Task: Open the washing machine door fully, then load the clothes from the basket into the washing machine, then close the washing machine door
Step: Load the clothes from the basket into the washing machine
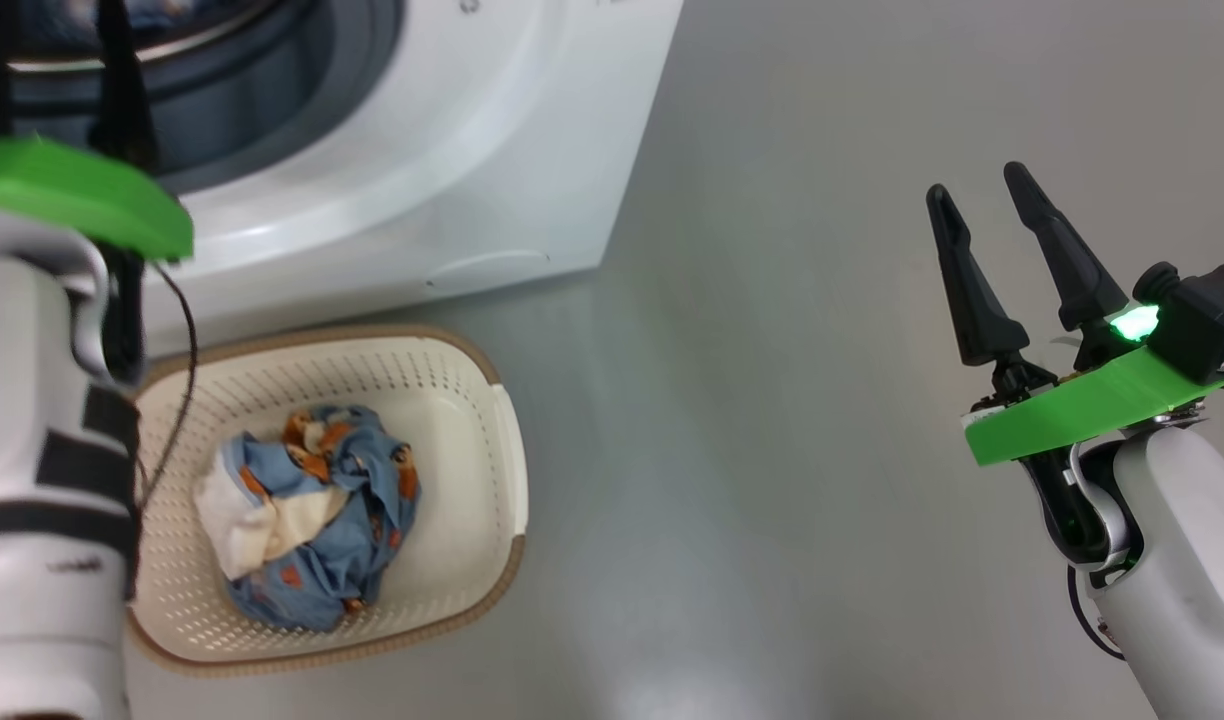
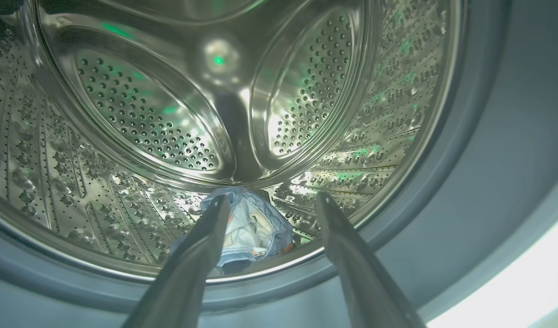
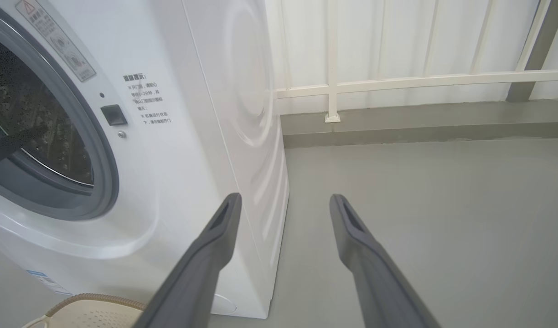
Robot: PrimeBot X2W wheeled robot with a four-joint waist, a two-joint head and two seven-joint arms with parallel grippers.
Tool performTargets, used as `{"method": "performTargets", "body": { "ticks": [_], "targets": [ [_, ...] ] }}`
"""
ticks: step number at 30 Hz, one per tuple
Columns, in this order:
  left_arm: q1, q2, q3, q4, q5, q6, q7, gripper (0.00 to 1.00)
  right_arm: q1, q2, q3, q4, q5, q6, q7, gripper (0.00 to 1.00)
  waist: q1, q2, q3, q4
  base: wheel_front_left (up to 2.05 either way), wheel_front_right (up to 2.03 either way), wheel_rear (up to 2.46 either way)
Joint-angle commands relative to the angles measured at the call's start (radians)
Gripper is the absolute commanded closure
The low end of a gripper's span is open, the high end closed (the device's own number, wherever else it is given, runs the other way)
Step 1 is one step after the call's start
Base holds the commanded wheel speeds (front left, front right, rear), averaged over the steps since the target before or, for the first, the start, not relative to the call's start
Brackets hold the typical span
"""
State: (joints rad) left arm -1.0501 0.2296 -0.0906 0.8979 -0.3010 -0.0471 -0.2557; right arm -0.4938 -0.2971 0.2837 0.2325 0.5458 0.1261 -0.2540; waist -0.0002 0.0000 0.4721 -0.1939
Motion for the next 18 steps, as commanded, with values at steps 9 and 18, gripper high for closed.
{"method": "performTargets", "body": {
  "ticks": [9, 18],
  "targets": [
    [0.233, 0.006, 0.074, -0.165, 0.02, -0.02, -0.006, 0.0, 0.058, -0.015, 0.013, 0.006, 0.007, 0.005, -0.008, 0.0, 0.0002, 0.0, -0.17, 0.062, 0.0, 0.0, 0.0],
    [0.384, -0.023, 0.106, -0.251, 0.027, -0.036, -0.006, 0.0, 0.092, -0.01, 0.012, 0.015, 0.013, 0.005, -0.008, 0.0, 0.0002, 0.0, -0.243, 0.093, 0.0, 0.0, 0.0]
  ]
}}
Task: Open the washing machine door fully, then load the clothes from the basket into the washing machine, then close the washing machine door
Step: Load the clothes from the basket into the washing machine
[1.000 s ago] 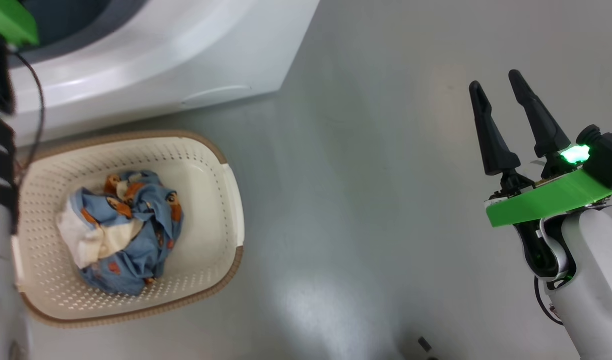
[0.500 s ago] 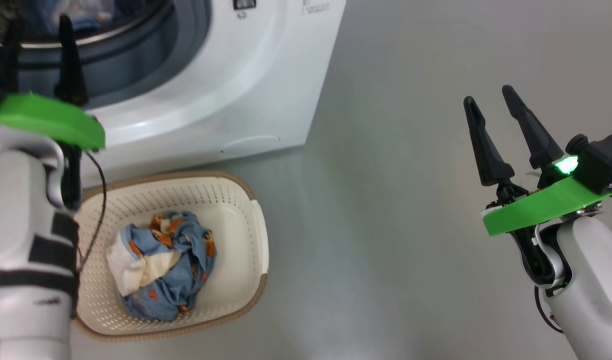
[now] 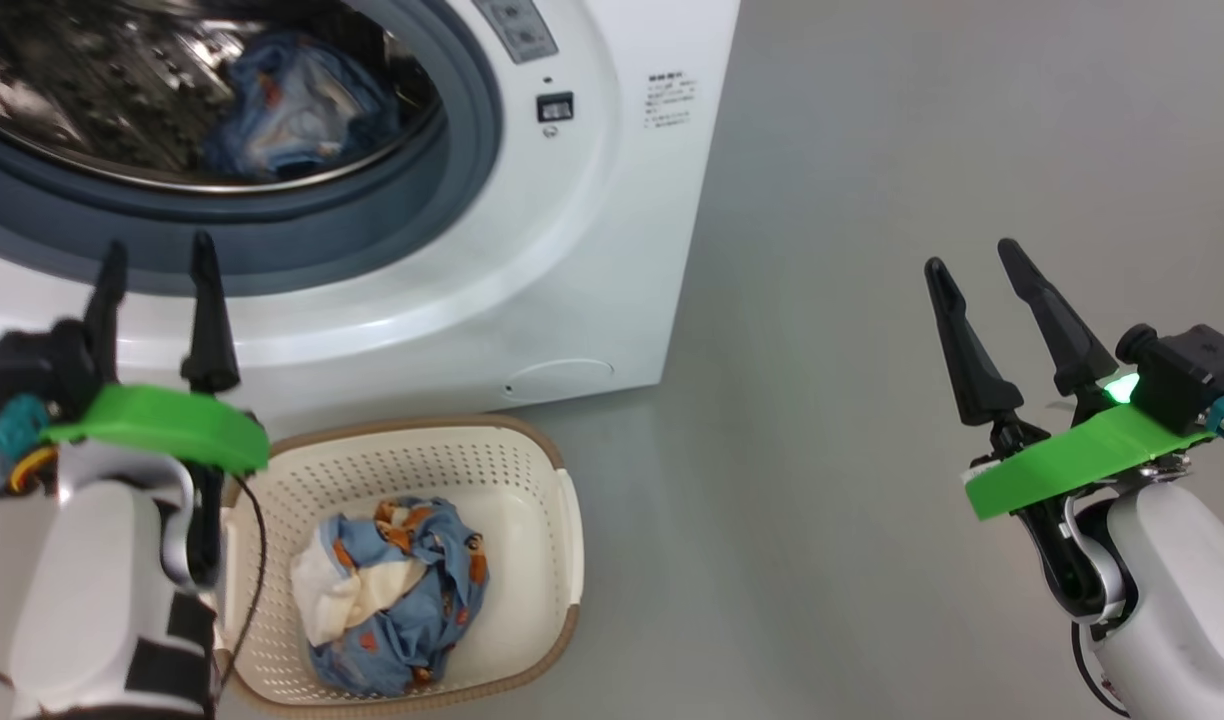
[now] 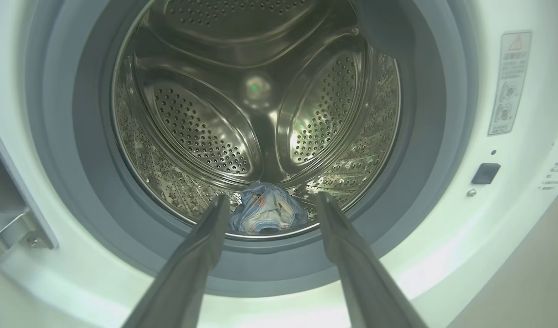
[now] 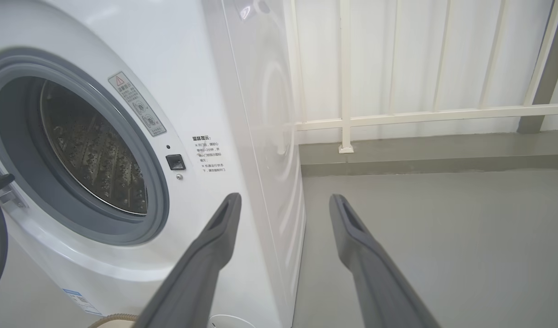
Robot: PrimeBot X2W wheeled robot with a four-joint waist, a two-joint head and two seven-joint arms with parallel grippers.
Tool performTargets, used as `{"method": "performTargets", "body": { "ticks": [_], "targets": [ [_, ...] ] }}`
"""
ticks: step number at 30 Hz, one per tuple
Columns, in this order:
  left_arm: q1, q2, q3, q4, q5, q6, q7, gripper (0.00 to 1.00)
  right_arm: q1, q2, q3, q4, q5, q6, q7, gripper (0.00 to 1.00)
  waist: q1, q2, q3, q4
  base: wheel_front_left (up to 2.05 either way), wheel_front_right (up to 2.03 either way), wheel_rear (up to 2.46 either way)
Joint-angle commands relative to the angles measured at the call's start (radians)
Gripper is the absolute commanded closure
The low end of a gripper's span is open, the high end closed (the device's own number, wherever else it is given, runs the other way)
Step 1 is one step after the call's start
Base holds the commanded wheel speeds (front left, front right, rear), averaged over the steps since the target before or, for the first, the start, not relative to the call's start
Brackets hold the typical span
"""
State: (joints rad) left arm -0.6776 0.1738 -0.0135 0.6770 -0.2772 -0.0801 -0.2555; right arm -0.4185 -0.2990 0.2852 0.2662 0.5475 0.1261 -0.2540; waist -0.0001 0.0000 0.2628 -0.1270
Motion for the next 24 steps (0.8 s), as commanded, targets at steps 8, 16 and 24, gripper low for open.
{"method": "performTargets", "body": {
  "ticks": [8, 16, 24],
  "targets": [
    [0.138, 0.017, 0.039, -0.13, 0.037, -0.003, -0.006, 0.0, 0.05, -0.002, 0.001, -0.011, 0.014, 0.005, -0.008, 0.0, 0.0002, 0.0, -0.087, 0.061, 0.0, 0.0, 0.0],
    [0.284, -0.01, 0.059, -0.252, 0.06, 0.01, -0.006, 0.0, 0.076, 0.005, 0.001, -0.003, 0.015, 0.005, -0.008, 0.0, 0.0002, 0.0, -0.132, 0.076, 0.0, 0.0, 0.0],
    [0.376, -0.036, 0.068, -0.324, 0.059, 0.016, -0.006, 0.0, 0.096, 0.002, -0.01, -0.006, 0.014, 0.005, -0.008, 0.0, 0.0002, 0.0, -0.147, 0.094, 0.0, 0.0, 0.0]
  ]
}}
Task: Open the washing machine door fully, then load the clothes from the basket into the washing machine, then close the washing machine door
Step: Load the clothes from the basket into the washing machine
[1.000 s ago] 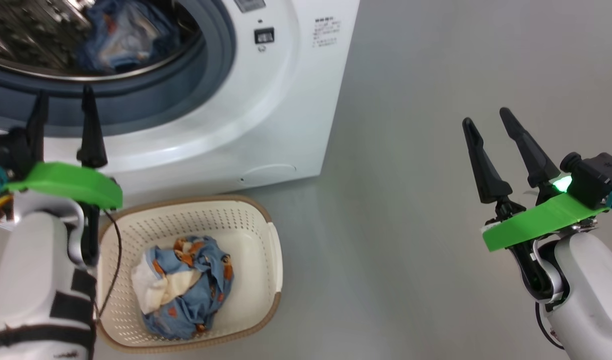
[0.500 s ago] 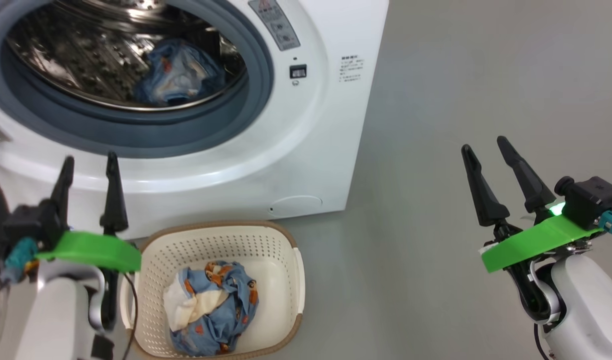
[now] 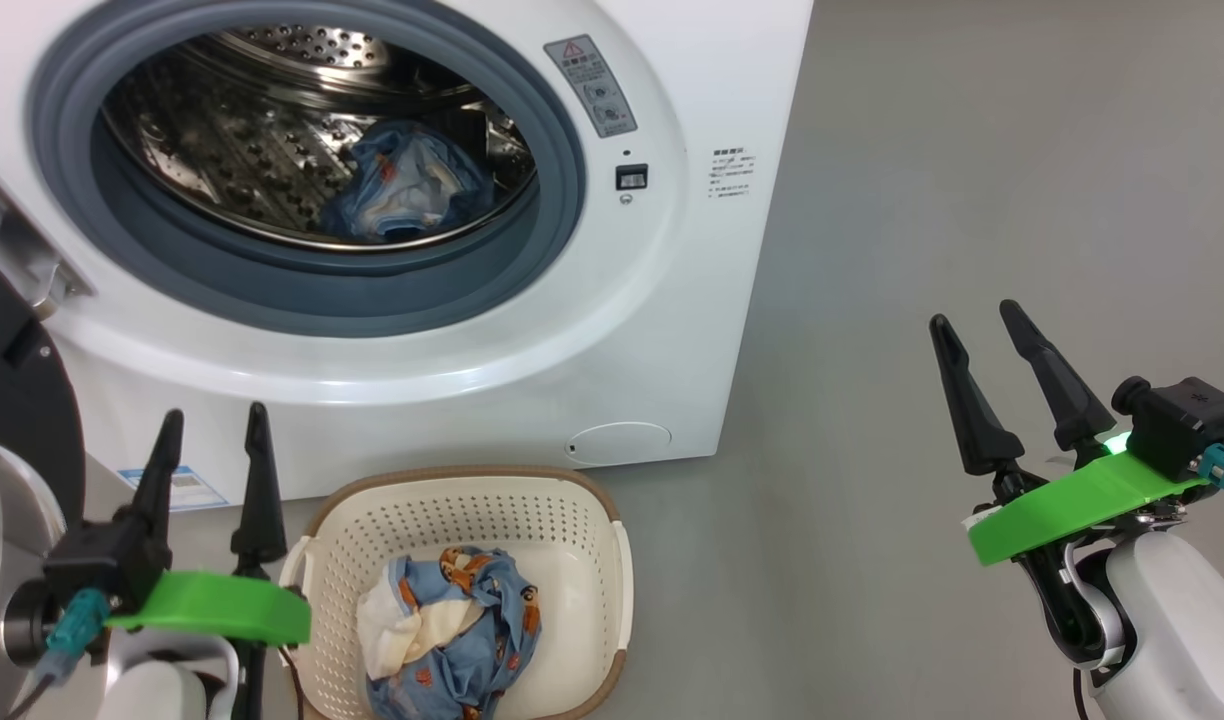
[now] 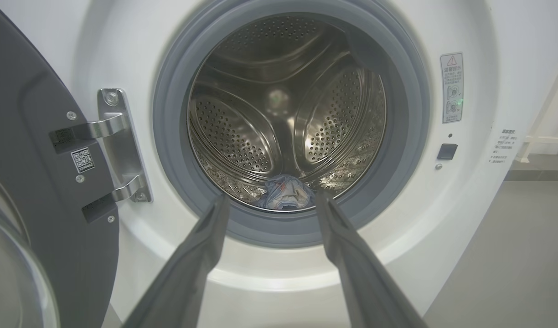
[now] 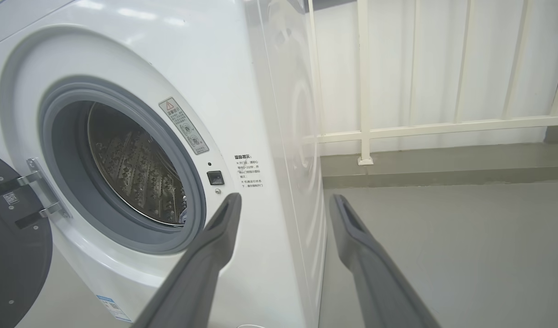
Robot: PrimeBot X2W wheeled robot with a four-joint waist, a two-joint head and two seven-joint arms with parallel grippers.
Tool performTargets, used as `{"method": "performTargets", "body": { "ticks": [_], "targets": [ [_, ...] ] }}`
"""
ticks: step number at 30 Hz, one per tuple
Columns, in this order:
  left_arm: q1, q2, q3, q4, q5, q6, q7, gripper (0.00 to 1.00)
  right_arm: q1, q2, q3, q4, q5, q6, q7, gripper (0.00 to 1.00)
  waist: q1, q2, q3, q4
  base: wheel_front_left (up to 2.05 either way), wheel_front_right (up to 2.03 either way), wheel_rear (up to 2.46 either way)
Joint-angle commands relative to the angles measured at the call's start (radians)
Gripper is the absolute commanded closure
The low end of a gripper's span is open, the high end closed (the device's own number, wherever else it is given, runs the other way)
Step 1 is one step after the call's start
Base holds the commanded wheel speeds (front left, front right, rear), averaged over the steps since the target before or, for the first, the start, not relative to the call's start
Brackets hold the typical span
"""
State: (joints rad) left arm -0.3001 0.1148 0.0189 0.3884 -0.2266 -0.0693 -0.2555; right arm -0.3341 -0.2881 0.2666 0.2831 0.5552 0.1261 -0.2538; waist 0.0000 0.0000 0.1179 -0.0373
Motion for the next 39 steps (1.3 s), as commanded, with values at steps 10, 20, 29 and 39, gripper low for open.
{"method": "performTargets", "body": {
  "ticks": [10, 20, 29, 39],
  "targets": [
    [0.059, 0.002, 0.034, -0.09, 0.012, 0.013, -0.006, 0.0, 0.02, -0.017, 0.003, -0.036, -0.001, 0.005, -0.008, 0.0, 0.0, 0.0, 0.01, 0.017, 0.0, 0.0, 0.0],
    [0.073, -0.013, 0.026, -0.097, 0.008, 0.011, -0.006, 0.0, 0.023, -0.023, 0.006, -0.035, 0.0, 0.005, -0.008, 0.0, 0.0, 0.0, 0.011, 0.019, 0.0, 0.0, 0.0],
    [0.072, -0.02, 0.022, -0.094, 0.006, 0.008, -0.006, 0.0, 0.021, -0.031, 0.012, -0.034, 0.001, 0.005, -0.008, 0.0, 0.0, 0.0, 0.011, 0.014, 0.0, 0.0, 0.0],
    [0.071, -0.025, 0.021, -0.093, 0.006, 0.008, -0.006, 0.0, 0.019, -0.034, 0.019, -0.031, 0.004, 0.005, -0.008, 0.0, 0.0, 0.0, 0.011, 0.01, 0.0, 0.0, 0.0]
  ]
}}
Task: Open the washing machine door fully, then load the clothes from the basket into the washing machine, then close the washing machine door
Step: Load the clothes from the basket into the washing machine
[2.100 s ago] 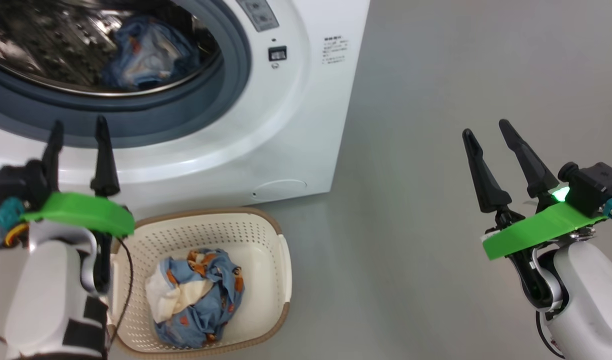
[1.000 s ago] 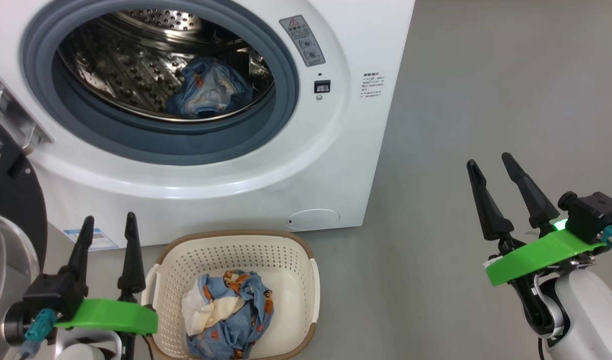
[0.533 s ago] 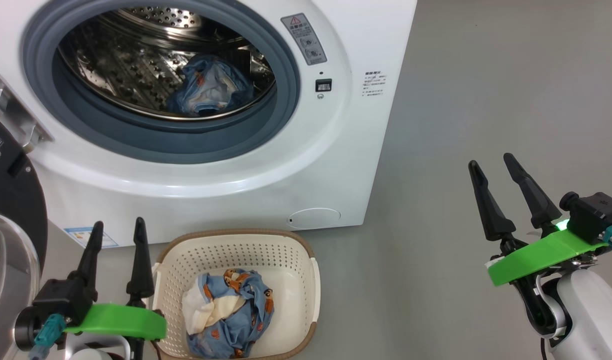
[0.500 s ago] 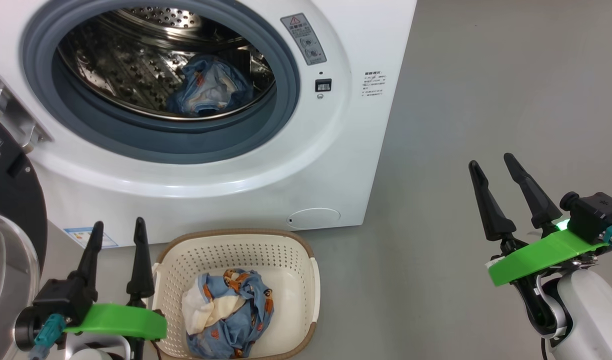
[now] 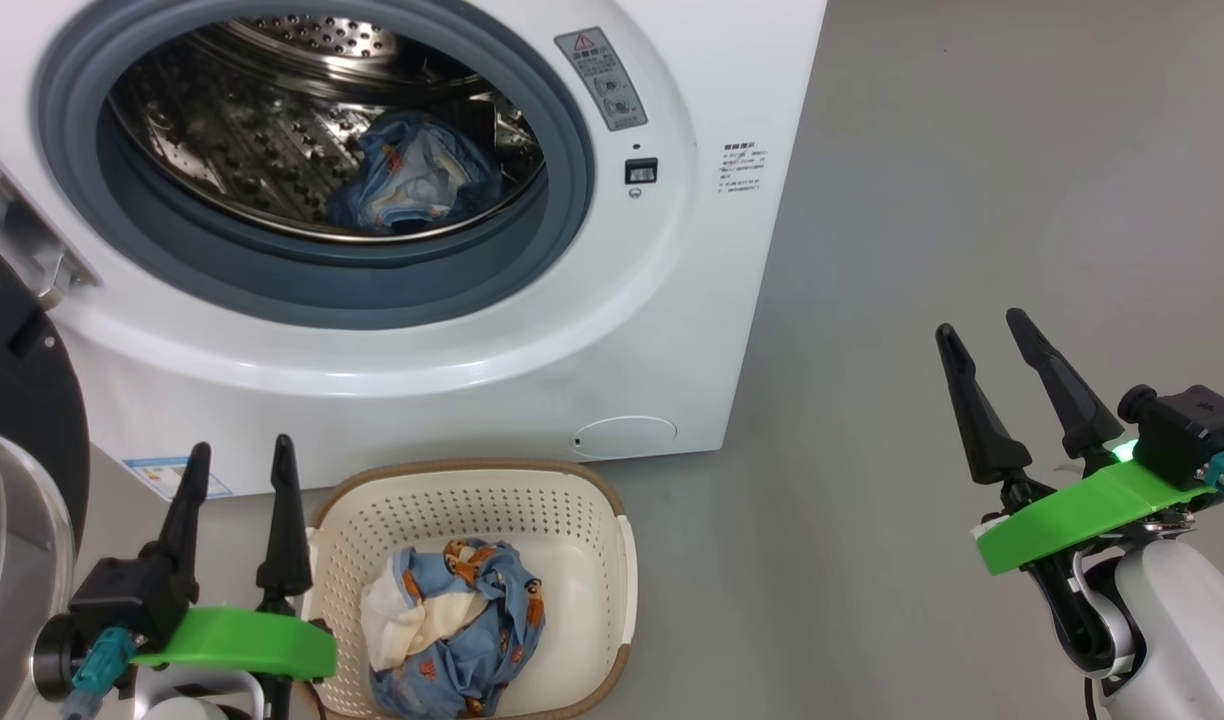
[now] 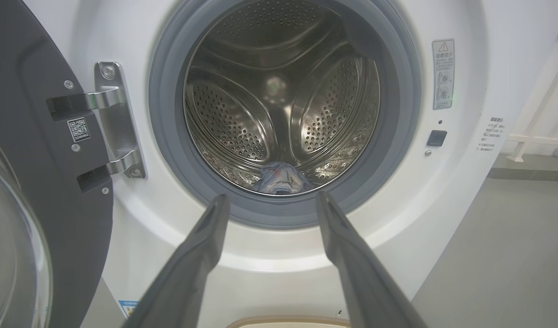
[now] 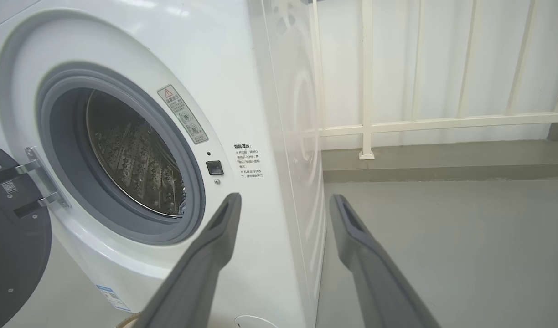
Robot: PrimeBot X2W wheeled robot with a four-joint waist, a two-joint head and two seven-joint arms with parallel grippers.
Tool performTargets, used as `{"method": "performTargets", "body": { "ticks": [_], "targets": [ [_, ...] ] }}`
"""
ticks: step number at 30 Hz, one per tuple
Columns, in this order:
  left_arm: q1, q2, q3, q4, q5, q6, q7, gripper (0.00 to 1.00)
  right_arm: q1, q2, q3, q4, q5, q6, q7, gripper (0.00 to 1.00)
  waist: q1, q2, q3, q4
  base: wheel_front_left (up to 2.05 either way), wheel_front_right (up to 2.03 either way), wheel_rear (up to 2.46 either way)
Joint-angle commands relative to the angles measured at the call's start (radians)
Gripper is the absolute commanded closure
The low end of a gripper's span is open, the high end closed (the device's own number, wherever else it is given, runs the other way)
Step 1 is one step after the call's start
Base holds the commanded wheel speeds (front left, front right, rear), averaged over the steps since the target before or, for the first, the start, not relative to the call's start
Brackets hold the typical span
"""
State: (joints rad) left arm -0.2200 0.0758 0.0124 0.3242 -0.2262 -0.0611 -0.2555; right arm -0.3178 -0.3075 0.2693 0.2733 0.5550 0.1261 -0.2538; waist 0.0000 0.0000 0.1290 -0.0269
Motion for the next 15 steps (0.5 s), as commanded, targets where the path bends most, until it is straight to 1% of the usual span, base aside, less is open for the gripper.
{"method": "performTargets", "body": {
  "ticks": [1, 15],
  "targets": [
    [-0.009, 0.013, 0.028, -0.03, 0.006, -0.001, -0.006, 0.0, 0.003, -0.015, 0.017, -0.021, 0.005, 0.005, -0.008, 0.0, 0.0, 0.0, 0.001, 0.0, 0.0, 0.0, 0.0],
    [-0.03, 0.006, 0.019, -0.006, 0.0, -0.006, -0.006, 0.0, -0.011, -0.013, 0.016, -0.023, 0.007, 0.005, -0.008, 0.0, 0.0, 0.0, 0.04, -0.011, 0.0, 0.0, 0.0]
  ]
}}
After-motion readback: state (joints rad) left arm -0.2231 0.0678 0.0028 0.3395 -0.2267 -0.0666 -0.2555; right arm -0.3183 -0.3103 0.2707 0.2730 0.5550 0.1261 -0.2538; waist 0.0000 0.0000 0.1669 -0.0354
